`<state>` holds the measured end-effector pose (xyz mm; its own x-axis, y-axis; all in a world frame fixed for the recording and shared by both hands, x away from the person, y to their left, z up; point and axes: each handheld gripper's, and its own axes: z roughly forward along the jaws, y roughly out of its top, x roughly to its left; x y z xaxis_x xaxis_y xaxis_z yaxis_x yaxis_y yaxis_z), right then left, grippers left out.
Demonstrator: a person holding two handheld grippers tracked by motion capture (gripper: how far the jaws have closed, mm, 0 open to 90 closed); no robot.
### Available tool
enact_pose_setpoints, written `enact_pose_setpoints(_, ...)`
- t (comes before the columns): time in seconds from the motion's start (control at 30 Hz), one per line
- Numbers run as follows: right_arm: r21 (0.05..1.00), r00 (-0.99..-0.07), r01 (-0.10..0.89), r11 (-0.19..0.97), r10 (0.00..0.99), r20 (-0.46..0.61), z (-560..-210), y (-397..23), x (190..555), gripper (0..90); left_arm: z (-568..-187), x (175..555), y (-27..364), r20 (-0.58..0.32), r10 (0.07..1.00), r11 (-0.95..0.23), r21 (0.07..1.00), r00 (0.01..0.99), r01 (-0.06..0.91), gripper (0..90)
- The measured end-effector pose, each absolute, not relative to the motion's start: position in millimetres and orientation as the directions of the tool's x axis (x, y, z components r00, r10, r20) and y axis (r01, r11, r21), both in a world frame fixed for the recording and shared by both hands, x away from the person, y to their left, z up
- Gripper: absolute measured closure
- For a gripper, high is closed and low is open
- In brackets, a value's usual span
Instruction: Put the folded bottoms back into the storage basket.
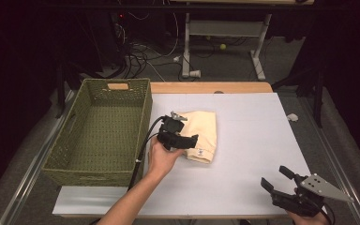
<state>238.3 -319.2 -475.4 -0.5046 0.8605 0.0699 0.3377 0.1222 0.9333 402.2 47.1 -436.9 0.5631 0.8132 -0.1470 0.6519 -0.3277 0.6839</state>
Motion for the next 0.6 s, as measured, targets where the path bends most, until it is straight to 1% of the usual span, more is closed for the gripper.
enact_pose_setpoints(0.4, 0.933, -0.509, 0.337, 0.126, 0.858, 0.068, -475.5, -318.6, 238.3, 19.6, -440.2, 433.4, 45.5, -0.14, 0.847, -0.323, 0.629, 0.513, 0.707, 19.1)
enact_pose_setpoints(0.6, 0.932, -0.513, 0.338, 0.127, 0.856, 0.07, -475.8, -318.6, 238.8, 19.6, -446.8, 450.6, 49.9, -0.221, 0.856, -0.263, 0.594, 0.468, 0.76, 19.1)
